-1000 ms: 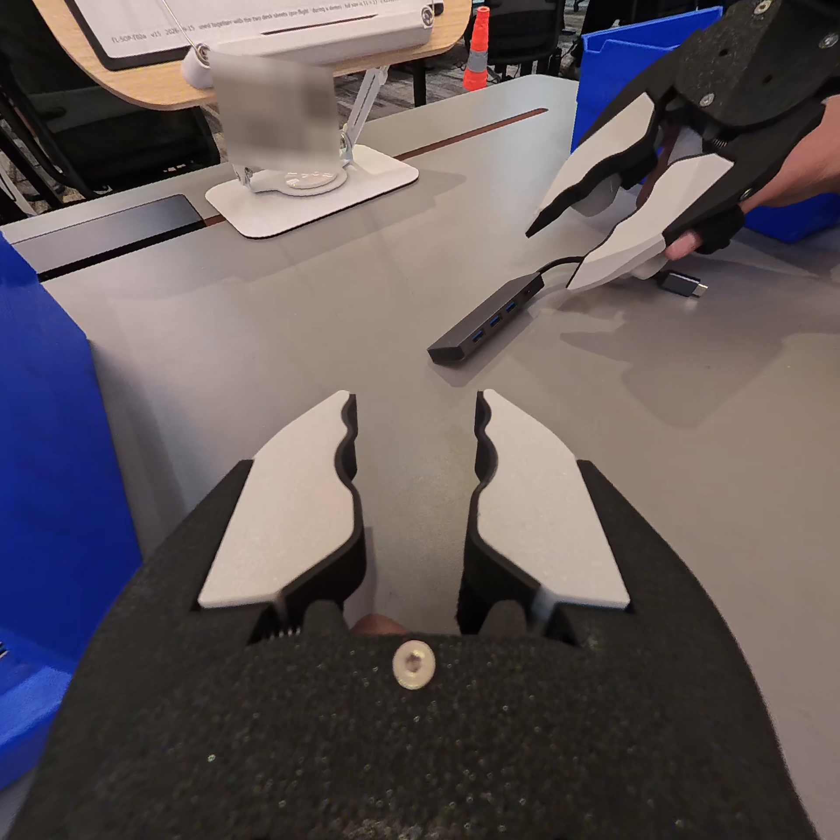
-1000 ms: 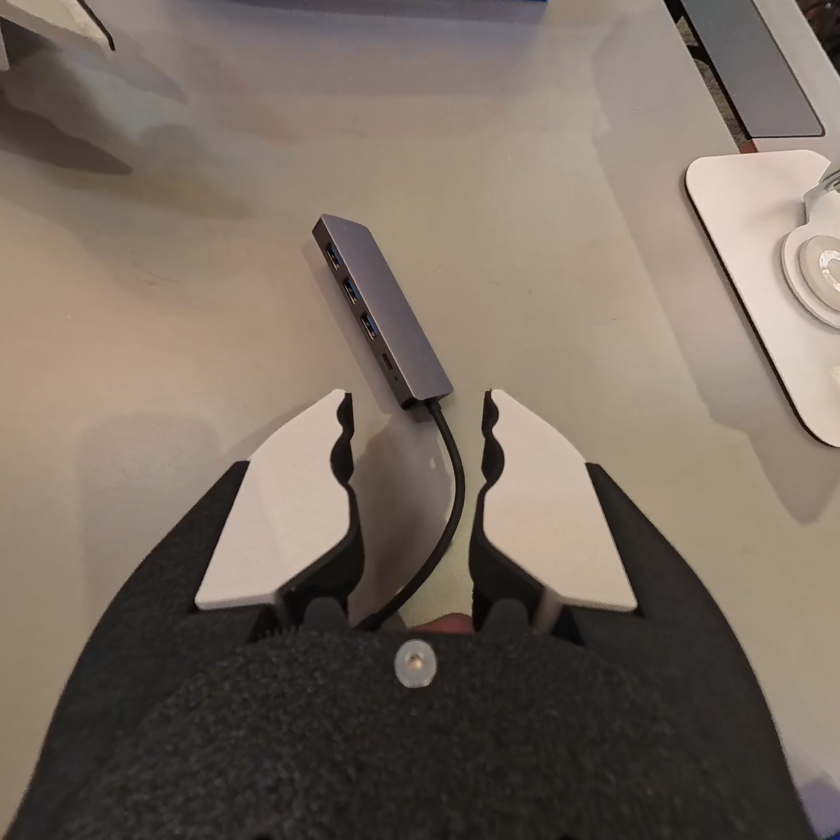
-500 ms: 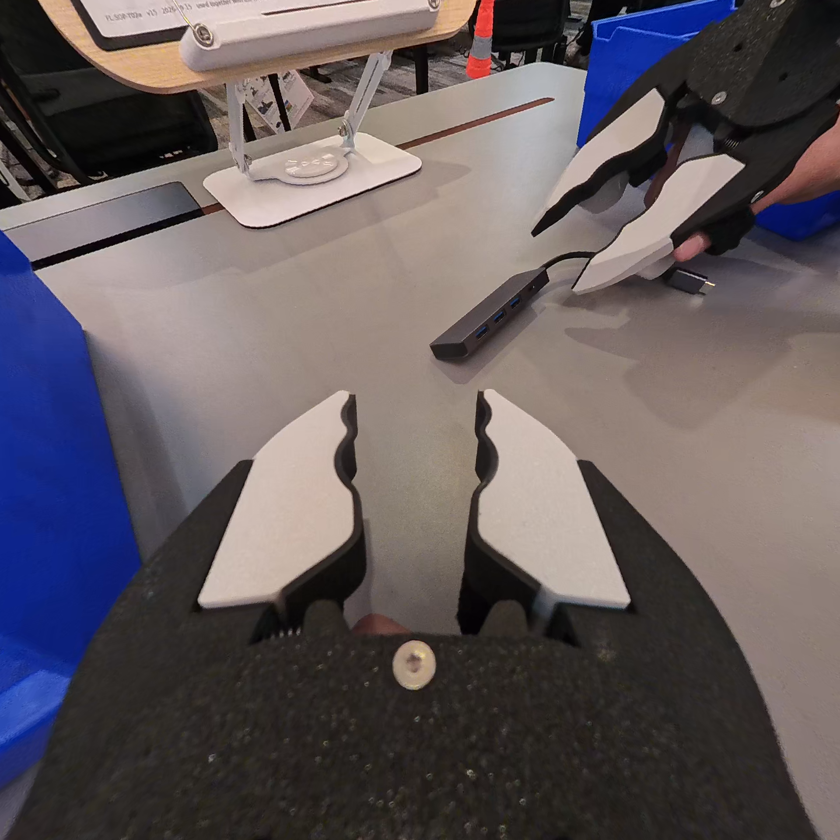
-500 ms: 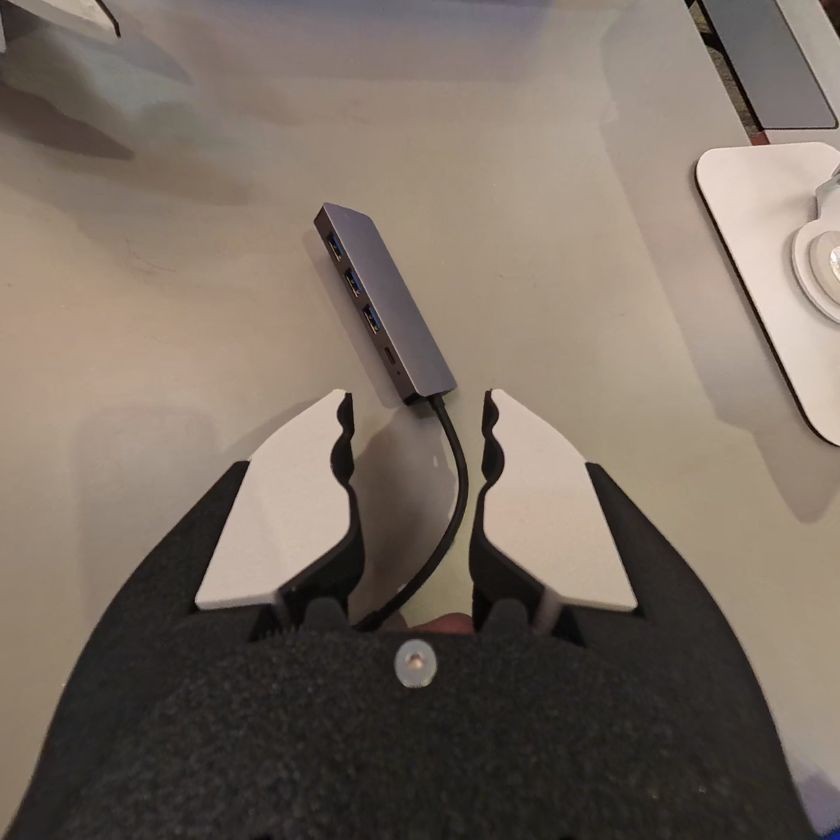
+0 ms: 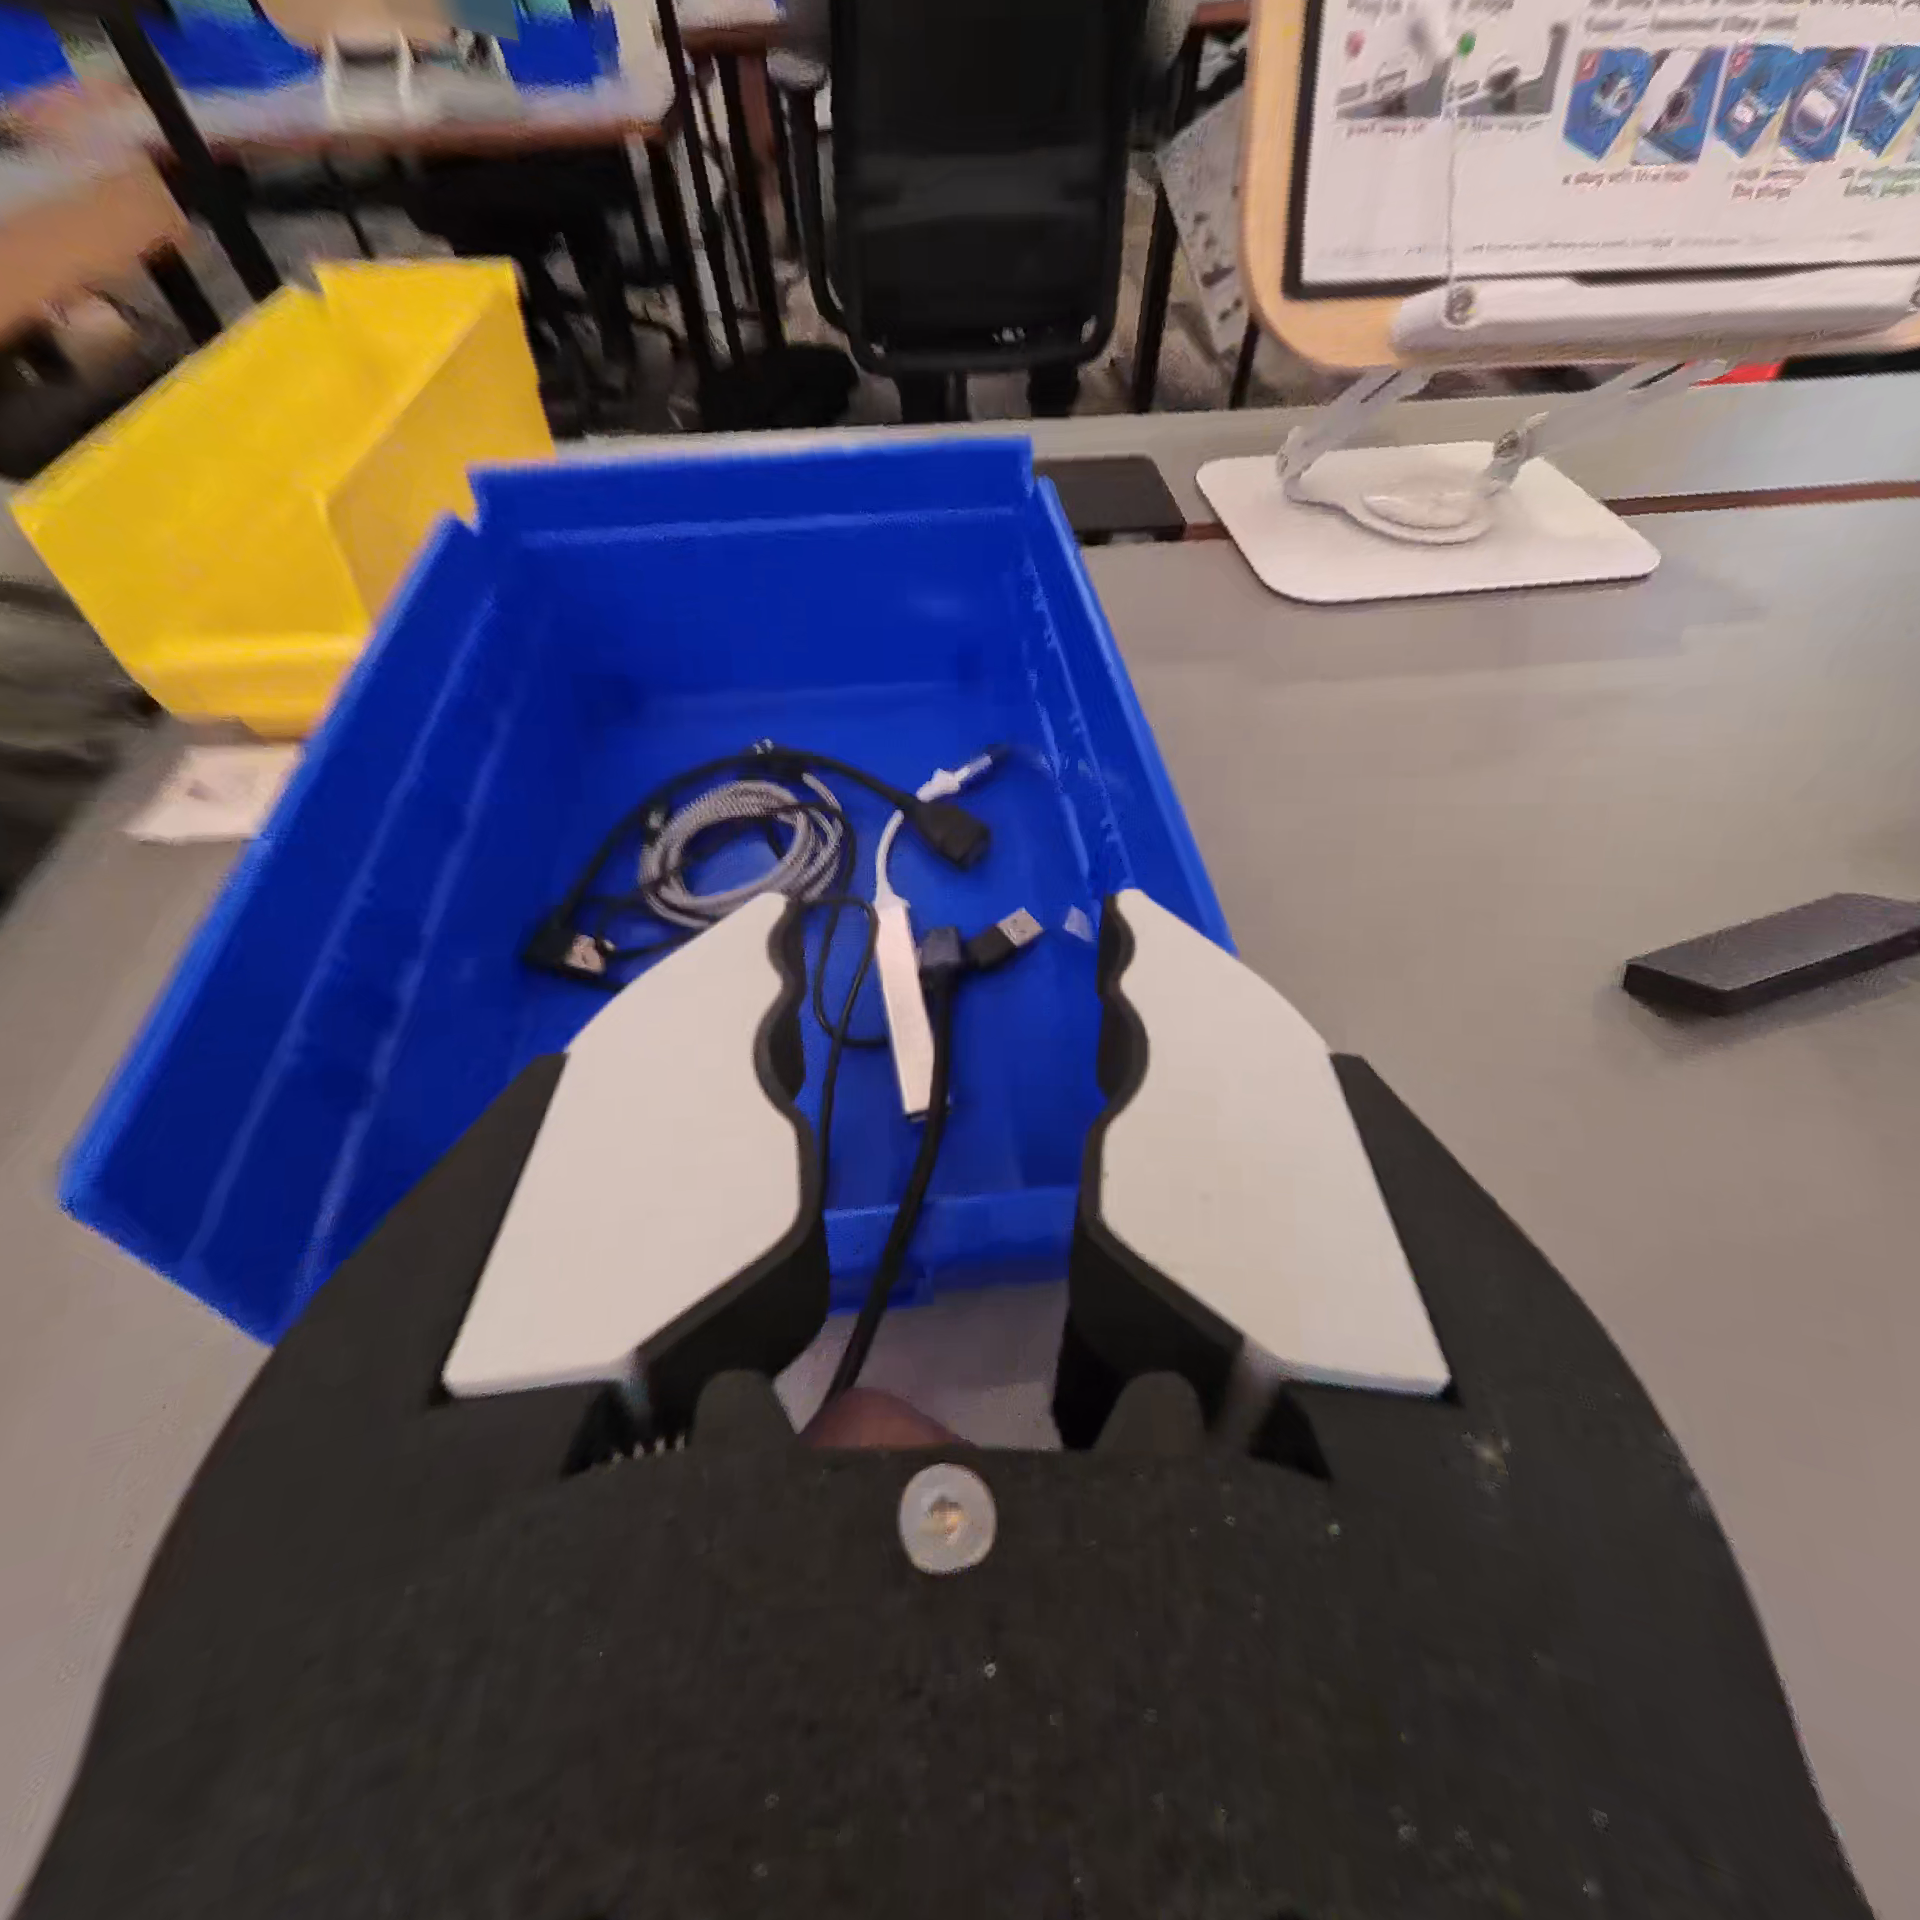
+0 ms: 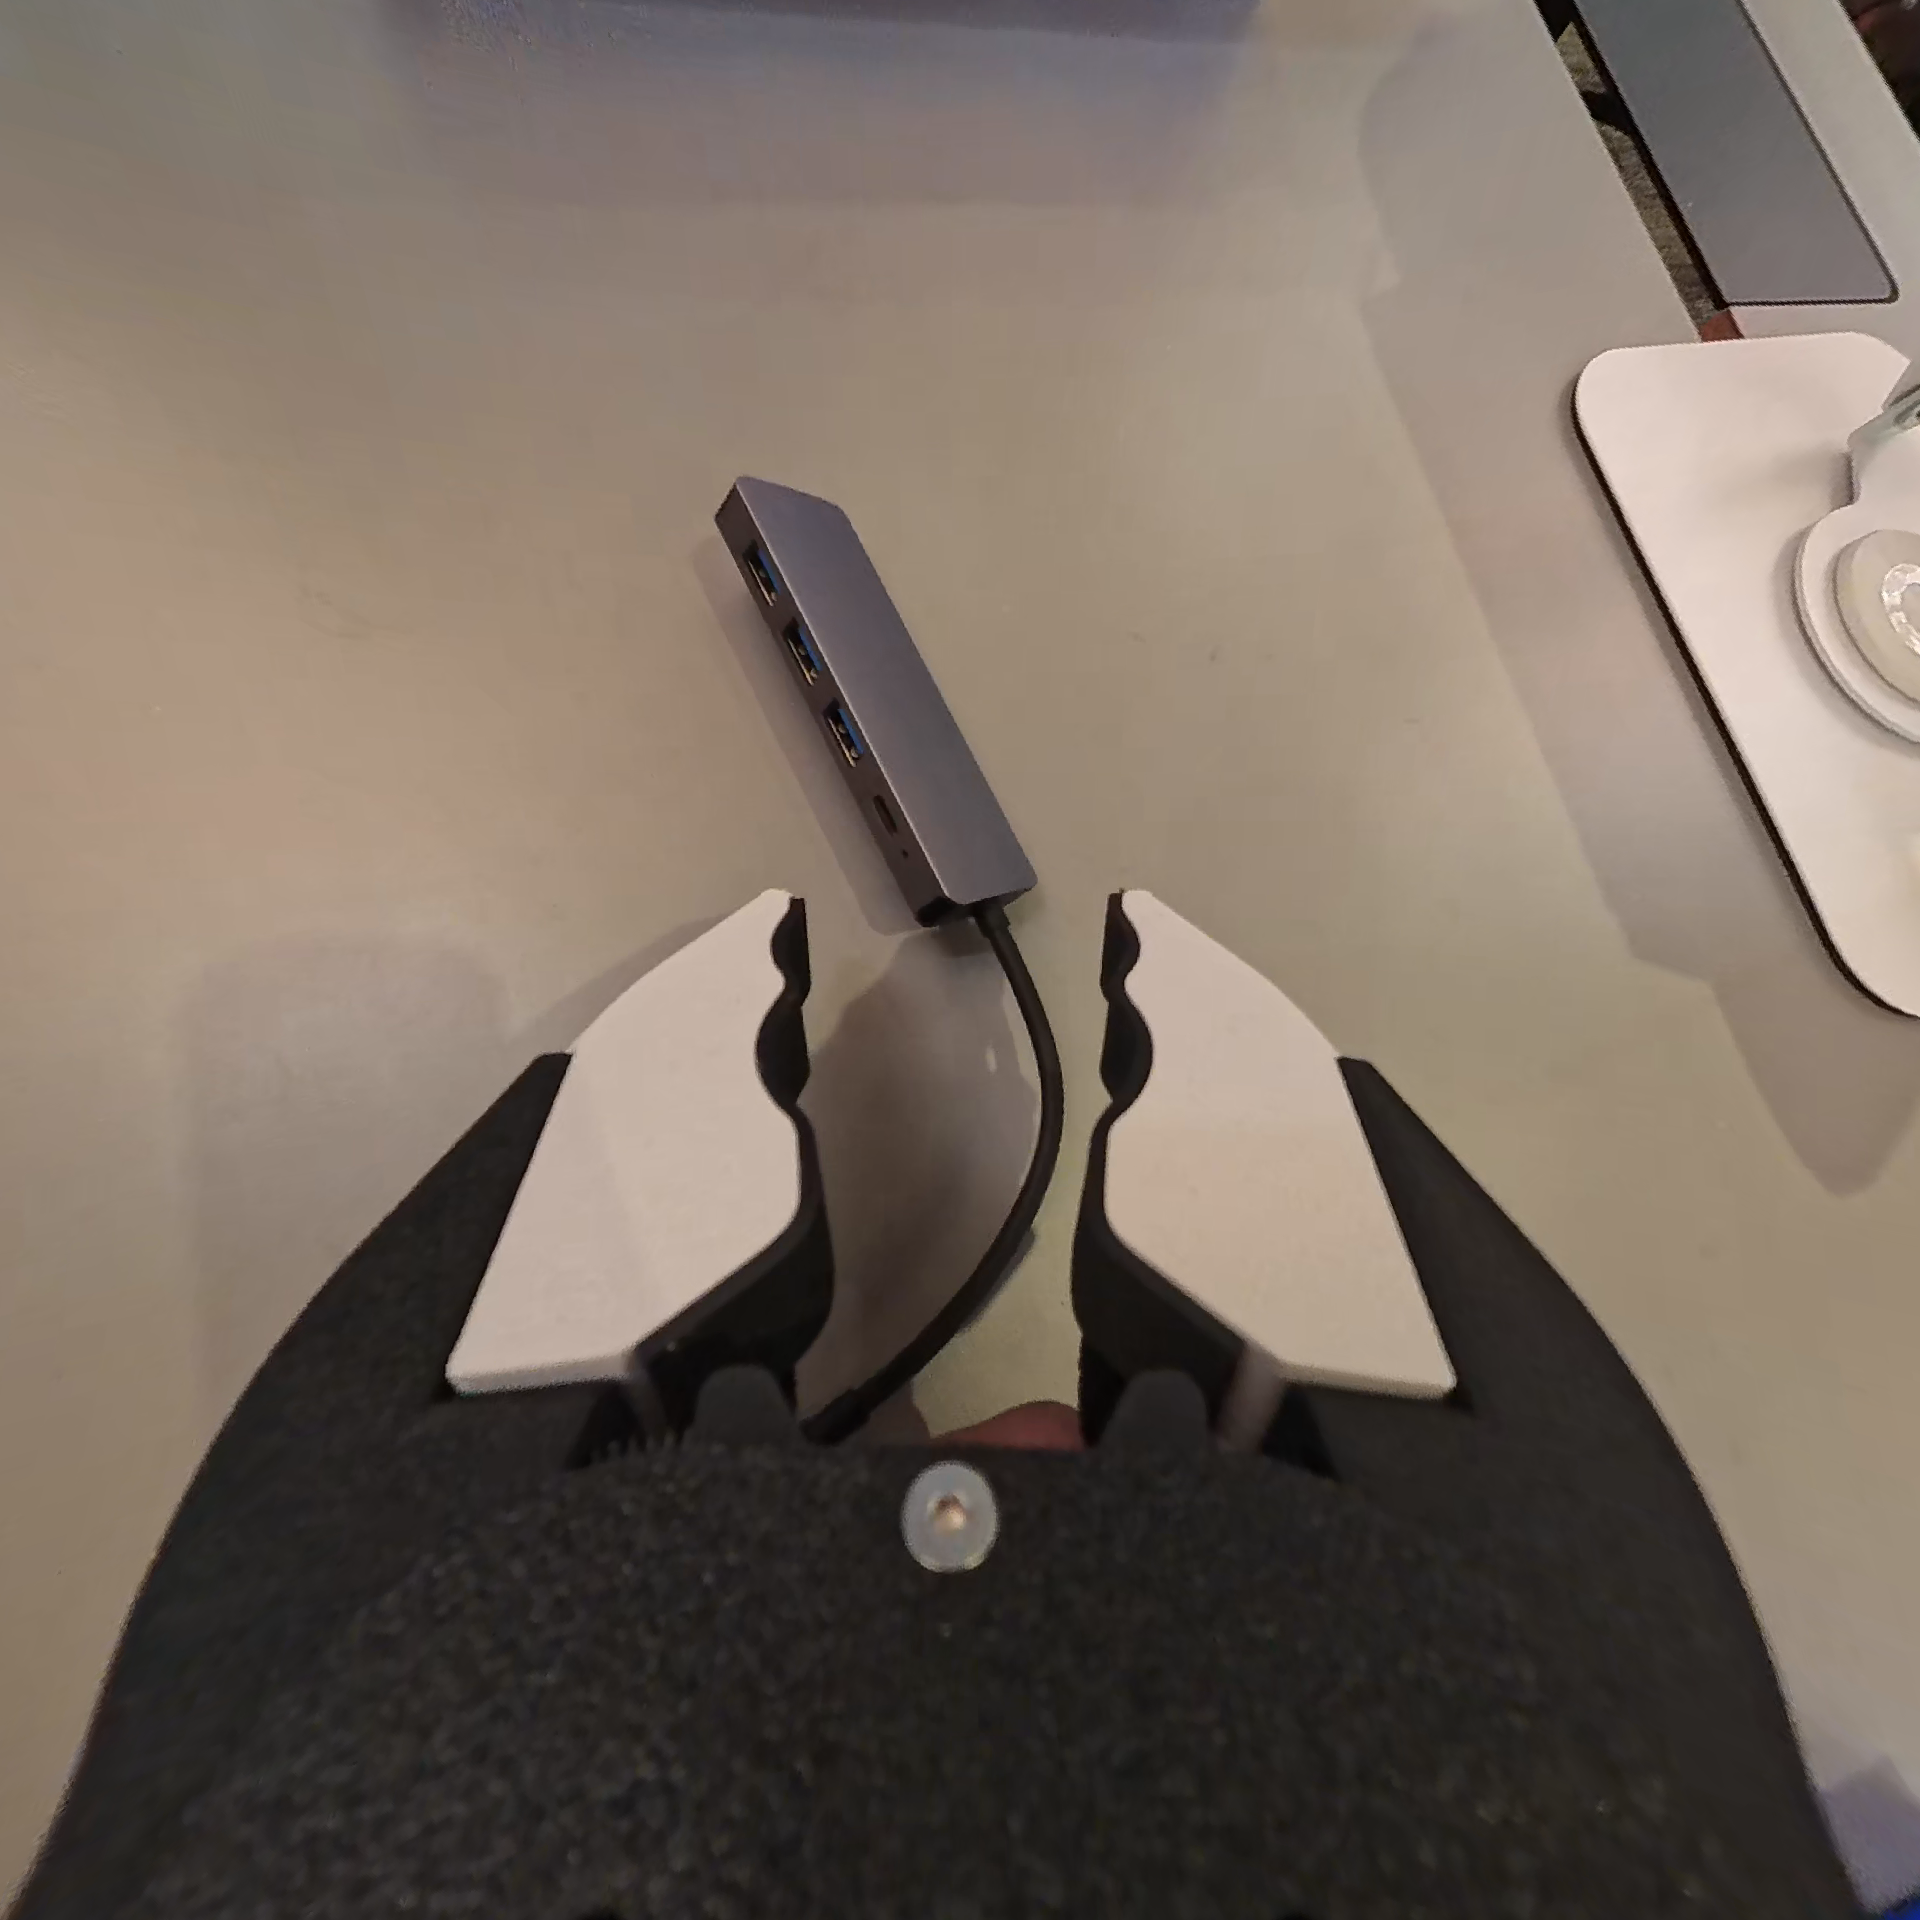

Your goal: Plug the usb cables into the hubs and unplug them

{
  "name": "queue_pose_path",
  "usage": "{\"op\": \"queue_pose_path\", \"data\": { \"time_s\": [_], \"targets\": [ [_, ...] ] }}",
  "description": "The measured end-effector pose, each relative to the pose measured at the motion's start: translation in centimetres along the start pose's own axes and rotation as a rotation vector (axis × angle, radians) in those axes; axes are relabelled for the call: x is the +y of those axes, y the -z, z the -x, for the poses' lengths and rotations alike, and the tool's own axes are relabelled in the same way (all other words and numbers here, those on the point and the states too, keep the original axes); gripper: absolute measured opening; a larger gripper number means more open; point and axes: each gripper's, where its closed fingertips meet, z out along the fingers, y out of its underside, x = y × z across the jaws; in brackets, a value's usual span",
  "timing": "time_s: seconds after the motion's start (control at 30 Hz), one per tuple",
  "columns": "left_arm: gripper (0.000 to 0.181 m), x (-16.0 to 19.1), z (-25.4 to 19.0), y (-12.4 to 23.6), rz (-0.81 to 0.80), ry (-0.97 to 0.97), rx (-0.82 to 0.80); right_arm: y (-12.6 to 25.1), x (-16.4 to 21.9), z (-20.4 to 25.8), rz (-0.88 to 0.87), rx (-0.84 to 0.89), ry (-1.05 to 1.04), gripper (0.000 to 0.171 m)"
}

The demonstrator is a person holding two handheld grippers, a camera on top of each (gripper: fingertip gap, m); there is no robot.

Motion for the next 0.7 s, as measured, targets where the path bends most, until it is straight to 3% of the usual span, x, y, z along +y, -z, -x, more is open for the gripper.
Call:
{"op": "queue_pose_path", "data": {
  "time_s": [0.1,0.37,0.7],
  "targets": [
    [0.052,0.8,-0.9,-0.3,-0.006,0.052,0.066,0.0,0.0,0.0,0.000,0.000,0.000,0.054],
    [0.053,-0.5,-7.0,0.4,-0.058,-0.096,0.146,0.0,0.1,0.0,0.001,0.001,-0.002,0.054],
    [0.053,-0.3,-6.7,0.1,-0.047,-0.090,0.130,0.0,0.2,0.0,0.003,0.000,-0.003,0.054]
  ]
}}
